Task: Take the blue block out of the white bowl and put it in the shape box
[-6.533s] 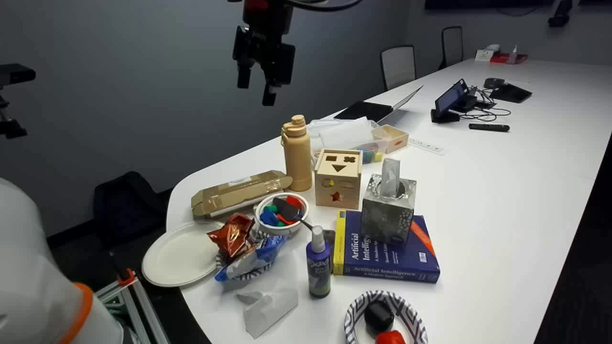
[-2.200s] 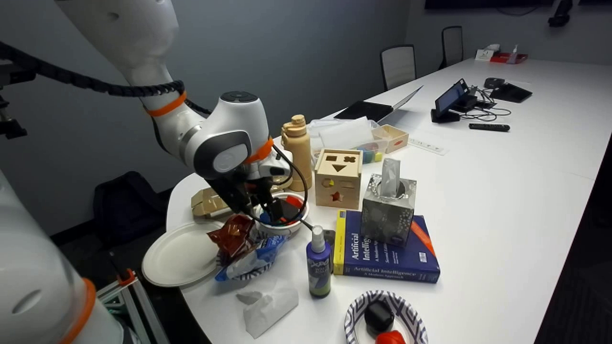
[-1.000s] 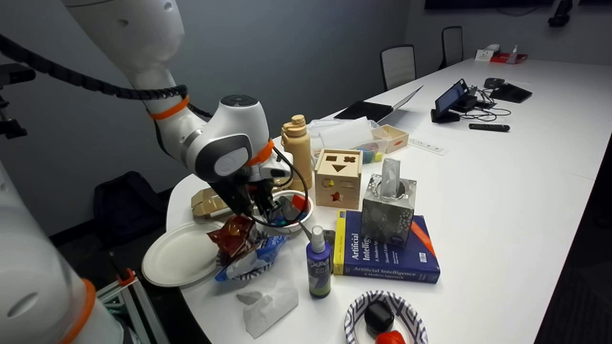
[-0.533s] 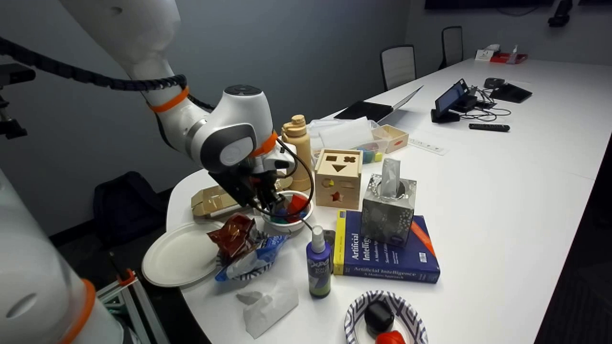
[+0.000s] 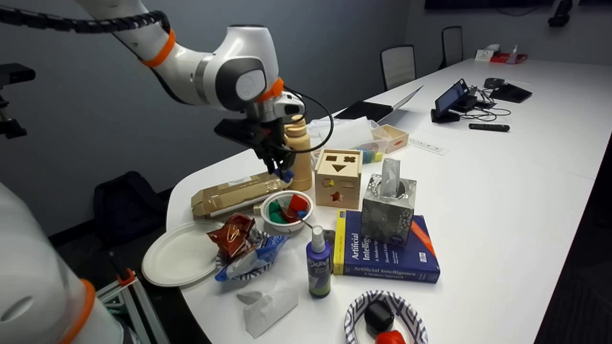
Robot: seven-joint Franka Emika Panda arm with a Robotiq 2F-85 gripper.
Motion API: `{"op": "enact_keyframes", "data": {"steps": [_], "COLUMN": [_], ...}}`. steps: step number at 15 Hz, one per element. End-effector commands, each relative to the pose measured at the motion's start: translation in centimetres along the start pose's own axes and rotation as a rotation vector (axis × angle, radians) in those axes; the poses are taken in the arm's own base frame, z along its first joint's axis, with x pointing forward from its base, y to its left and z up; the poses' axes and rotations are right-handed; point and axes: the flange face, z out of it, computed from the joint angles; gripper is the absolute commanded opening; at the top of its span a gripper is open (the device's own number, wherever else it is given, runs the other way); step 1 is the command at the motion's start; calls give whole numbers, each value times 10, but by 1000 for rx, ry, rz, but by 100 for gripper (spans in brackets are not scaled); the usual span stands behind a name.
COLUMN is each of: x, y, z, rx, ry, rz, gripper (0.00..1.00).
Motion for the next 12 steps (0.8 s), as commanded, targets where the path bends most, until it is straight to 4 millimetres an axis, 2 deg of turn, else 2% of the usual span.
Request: {"op": "enact_keyframes", "data": {"steps": [1, 3, 12], "x": [46, 66, 143], "y": [-10, -13, -10], "z": [-25, -28, -1], "rx": [-46, -67, -224], "ry": [32, 56, 24], "rz": [-136, -218, -545], "gripper": [16, 16, 16]}}
